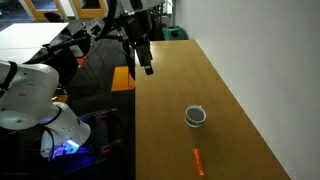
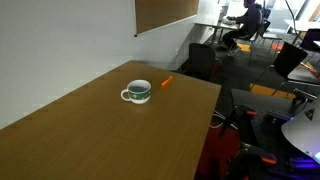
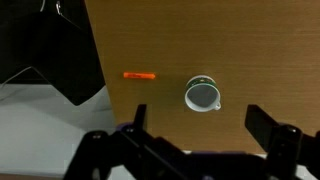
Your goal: Put the orange marker in the mug
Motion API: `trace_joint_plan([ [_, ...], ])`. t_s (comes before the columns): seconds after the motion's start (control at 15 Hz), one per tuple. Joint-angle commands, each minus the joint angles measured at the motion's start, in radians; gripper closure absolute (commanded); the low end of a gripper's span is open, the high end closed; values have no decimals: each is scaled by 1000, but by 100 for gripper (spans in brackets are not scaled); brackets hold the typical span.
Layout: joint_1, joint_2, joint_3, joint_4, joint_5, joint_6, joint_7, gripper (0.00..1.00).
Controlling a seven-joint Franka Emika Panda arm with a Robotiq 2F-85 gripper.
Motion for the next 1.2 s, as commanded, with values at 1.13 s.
trace_joint_plan([
  [1.13, -103, 264, -24, 101, -2, 224, 337, 0],
])
